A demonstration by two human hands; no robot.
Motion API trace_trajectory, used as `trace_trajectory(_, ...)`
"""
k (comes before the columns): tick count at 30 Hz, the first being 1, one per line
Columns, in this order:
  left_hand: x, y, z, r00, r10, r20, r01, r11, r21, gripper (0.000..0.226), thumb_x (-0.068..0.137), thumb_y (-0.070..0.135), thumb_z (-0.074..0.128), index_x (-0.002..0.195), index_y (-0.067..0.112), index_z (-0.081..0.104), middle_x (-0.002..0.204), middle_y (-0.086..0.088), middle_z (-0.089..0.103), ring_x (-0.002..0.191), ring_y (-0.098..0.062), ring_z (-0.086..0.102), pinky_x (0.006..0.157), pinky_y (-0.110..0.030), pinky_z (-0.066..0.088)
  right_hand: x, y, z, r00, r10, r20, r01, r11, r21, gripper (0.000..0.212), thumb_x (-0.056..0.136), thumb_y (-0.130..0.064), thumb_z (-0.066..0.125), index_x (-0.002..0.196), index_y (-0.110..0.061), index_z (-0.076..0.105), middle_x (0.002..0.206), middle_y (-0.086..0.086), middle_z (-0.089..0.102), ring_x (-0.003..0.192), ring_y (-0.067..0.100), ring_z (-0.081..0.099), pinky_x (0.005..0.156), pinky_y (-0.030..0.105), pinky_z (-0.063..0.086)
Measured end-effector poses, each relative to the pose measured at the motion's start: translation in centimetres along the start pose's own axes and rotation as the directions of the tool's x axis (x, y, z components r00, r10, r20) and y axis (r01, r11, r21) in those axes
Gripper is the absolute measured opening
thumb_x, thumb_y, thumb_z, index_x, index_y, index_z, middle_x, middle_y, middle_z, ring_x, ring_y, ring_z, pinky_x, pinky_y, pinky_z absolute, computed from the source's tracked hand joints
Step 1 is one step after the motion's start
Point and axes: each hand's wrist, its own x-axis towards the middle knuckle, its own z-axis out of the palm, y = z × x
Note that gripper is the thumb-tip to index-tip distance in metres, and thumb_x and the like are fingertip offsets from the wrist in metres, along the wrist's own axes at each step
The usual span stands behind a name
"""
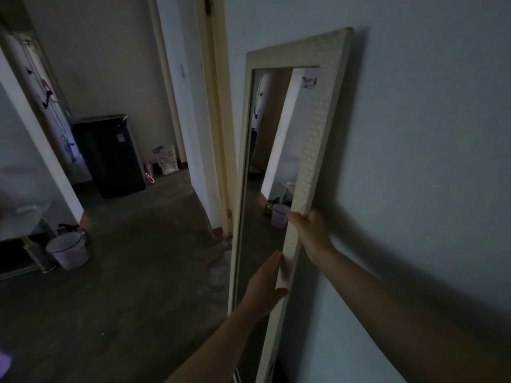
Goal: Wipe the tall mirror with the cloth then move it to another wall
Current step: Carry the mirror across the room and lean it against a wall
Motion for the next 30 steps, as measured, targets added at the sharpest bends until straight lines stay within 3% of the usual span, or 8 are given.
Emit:
trace_trajectory(3, 0.1, 0.2, 0.1, 1.0, -0.016, 0.015, 0.016, 1.0, -0.011, 0.085, 0.08, 0.013, 0.068, 0.147, 0.028, 0.02, 0.149, 0.002, 0.038, 0.131, -0.019, 0.045, 0.106, -0.038, 0.044, 0.3, 0.2, -0.3, 0.999, -0.033, 0.022, 0.033, 0.999, 0.013, 0.022, 0.09, -0.021, 0.06, 0.109, -0.013, 0.053, 0.091, -0.005, 0.057, 0.089, 0.013, 0.056, 0.064, 0.02, 0.043)
trace_trajectory(8, 0.4, 0.6, -0.1, 0.999, -0.023, 0.044, 0.022, 1.0, 0.018, 0.076, 0.083, 0.009, 0.064, 0.146, 0.026, 0.025, 0.144, -0.002, 0.045, 0.128, -0.02, 0.048, 0.104, -0.04, 0.046, 0.5, 0.1, -1.1, 0.997, -0.068, 0.029, 0.068, 0.998, -0.009, 0.025, 0.09, -0.017, 0.059, 0.113, -0.005, 0.059, 0.084, -0.006, 0.06, 0.079, 0.004, 0.059, 0.053, 0.007, 0.042)
trace_trajectory(11, 0.4, 0.8, 0.2, 0.997, -0.024, 0.075, 0.026, 0.999, -0.025, 0.071, 0.085, 0.005, 0.06, 0.145, 0.026, 0.028, 0.145, -0.003, 0.044, 0.132, -0.02, 0.045, 0.104, -0.04, 0.045, 0.6, 0.2, -1.6, 0.998, -0.056, 0.03, 0.056, 0.998, 0.023, 0.014, 0.091, -0.014, 0.058, 0.105, -0.017, 0.057, 0.084, -0.011, 0.061, 0.074, -0.005, 0.059, 0.059, 0.011, 0.046)
trace_trajectory(14, 0.3, 0.7, 0.4, 0.998, -0.031, 0.063, 0.036, 0.997, -0.073, 0.071, 0.084, 0.0, 0.057, 0.144, 0.026, 0.03, 0.144, -0.003, 0.044, 0.133, -0.021, 0.044, 0.103, -0.04, 0.046, 0.8, 0.3, -1.7, 0.998, -0.067, 0.022, 0.067, 0.998, 0.007, 0.006, 0.091, -0.013, 0.059, 0.09, -0.019, 0.061, 0.08, -0.011, 0.062, 0.073, -0.003, 0.06, 0.06, 0.014, 0.045)
trace_trajectory(15, 0.2, 0.6, 0.5, 0.998, -0.033, 0.061, 0.038, 0.996, -0.08, 0.07, 0.085, 0.001, 0.057, 0.144, 0.027, 0.03, 0.144, -0.002, 0.045, 0.132, -0.021, 0.045, 0.102, -0.039, 0.047, 0.8, 0.3, -1.6, 0.997, -0.076, 0.024, 0.076, 0.997, -0.001, 0.005, 0.091, -0.014, 0.059, 0.092, -0.015, 0.063, 0.081, -0.007, 0.063, 0.077, 0.003, 0.061, 0.061, 0.015, 0.044)
trace_trajectory(18, 0.1, 0.5, 0.4, 0.997, -0.042, 0.072, 0.049, 0.994, -0.094, 0.072, 0.085, 0.002, 0.058, 0.144, 0.029, 0.028, 0.145, -0.002, 0.043, 0.132, -0.019, 0.045, 0.101, -0.039, 0.048, 0.6, 0.4, -1.3, 0.993, -0.118, 0.021, 0.119, 0.992, -0.033, 0.03, 0.092, -0.015, 0.058, 0.116, 0.002, 0.059, 0.099, 0.006, 0.061, 0.095, 0.016, 0.057, 0.064, 0.017, 0.043)
trace_trajectory(22, 0.0, 0.7, 0.6, 0.997, -0.046, 0.067, 0.052, 0.995, -0.088, 0.073, 0.084, 0.002, 0.059, 0.144, 0.029, 0.027, 0.146, 0.0, 0.042, 0.134, -0.019, 0.043, 0.103, -0.04, 0.047, 0.7, 0.7, -1.4, 0.99, -0.138, 0.002, 0.138, 0.989, -0.048, 0.035, 0.092, -0.017, 0.058, 0.12, 0.004, 0.057, 0.102, 0.008, 0.059, 0.096, 0.018, 0.056, 0.056, 0.006, 0.042)
trace_trajectory(30, -0.5, 1.3, 0.6, 0.997, -0.039, 0.065, 0.046, 0.994, -0.102, 0.079, 0.08, 0.003, 0.065, 0.145, 0.027, 0.026, 0.144, 0.0, 0.043, 0.133, -0.018, 0.043, 0.103, -0.039, 0.047, 0.3, 0.9, -1.4, 0.994, -0.108, -0.017, 0.108, 0.994, -0.036, 0.037, 0.09, -0.019, 0.061, 0.118, 0.004, 0.058, 0.099, 0.008, 0.06, 0.093, 0.019, 0.057, 0.073, 0.027, 0.043)
